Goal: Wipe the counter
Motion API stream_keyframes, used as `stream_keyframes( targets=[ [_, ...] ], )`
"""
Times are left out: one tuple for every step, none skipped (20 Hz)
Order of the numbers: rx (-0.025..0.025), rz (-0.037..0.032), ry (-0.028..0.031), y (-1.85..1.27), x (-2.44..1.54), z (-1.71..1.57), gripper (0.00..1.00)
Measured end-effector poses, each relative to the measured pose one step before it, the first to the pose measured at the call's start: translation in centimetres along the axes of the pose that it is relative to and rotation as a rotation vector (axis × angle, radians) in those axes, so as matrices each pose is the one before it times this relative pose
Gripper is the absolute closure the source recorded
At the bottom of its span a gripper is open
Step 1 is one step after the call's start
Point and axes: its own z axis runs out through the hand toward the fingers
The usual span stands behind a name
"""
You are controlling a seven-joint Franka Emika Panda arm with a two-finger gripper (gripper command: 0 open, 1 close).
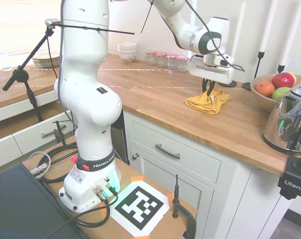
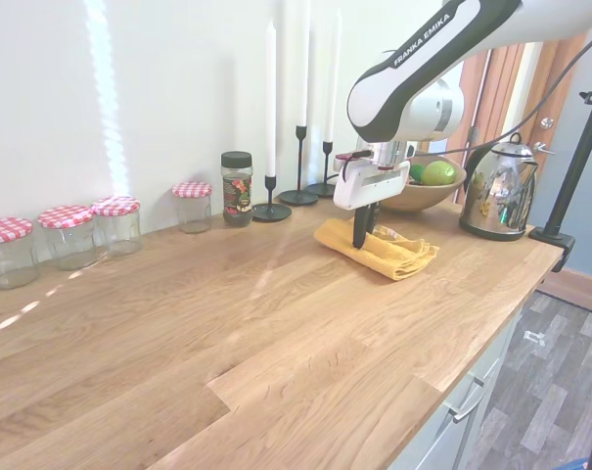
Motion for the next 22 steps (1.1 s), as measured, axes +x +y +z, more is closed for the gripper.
stream_keyframes(
  targets=[
    [-0.00435, -0.00355, 0.00169, -0.684, -0.484, 0.152, 1.0],
    [-0.00324, -0.00305, 0.00442, -0.673, -0.488, 0.164, 1.0],
    [-0.00311, -0.00386, 0.00437, -0.684, -0.49, 0.107, 1.0],
    [-0.00202, -0.00247, 0.00311, -0.664, -0.491, 0.041, 1.0],
    [-0.00407, -0.00541, 0.00449, -0.734, -0.542, 0.032, 1.0],
    [-0.00295, -0.00345, 0.00391, -0.81, -0.587, 0.033, 1.0],
    [-0.00248, -0.00406, 0.00404, -0.777, -0.599, 0.034, 1.0],
    [-0.00222, -0.00537, 0.00419, -0.867, -0.72, 0.014, 1.0],
    [-0.00266, -0.00434, 0.00535, -0.93, -0.8, -0.007, 1.0],
    [-0.00175, -0.0046, 0.00496, -0.945, -0.88, -0.017, 1.0],
    [-0.00035, -0.00385, 0.00326, -0.968, -0.895, -0.022, 1.0],
    [-0.00263, -0.00615, 0.0028, -1.043, -0.925, -0.027, 1.0],
    [-0.00127, -0.0048, 0.0023, -1.179, -1.028, -0.039, 1.0],
    [-0.00082, -0.00368, 0.00199, -1.065, -0.934, -0.042, 1.0],
    [0.00131, -0.0034, 0.00009, -1.071, -0.979, -0.047, 1.0],
    [0.00029, -0.00488, 0.00114, -1.056, -1.009, -0.046, 1.0],
    [-0.00049, -0.00384, 0.00172, -1.008, -1.003, -0.029, 1.0],
    [0.00036, -0.00205, 0.00145, -0.892, -0.911, -0.011, 1.0],
    [0.00095, -0.0034, 0.00198, -0.896, -0.939, -0.007, 1.0],
    [0.00124, -0.00191, 0.00317, -0.856, -0.894, 0.014, 1.0],
    [0.00331, -0.00119, 0.00377, -0.883, -0.906, 0.001, 1.0],
    [0.00106, -0.00302, 0.00596, -0.832, -0.822, -0.024, 1.0]
  ],
)
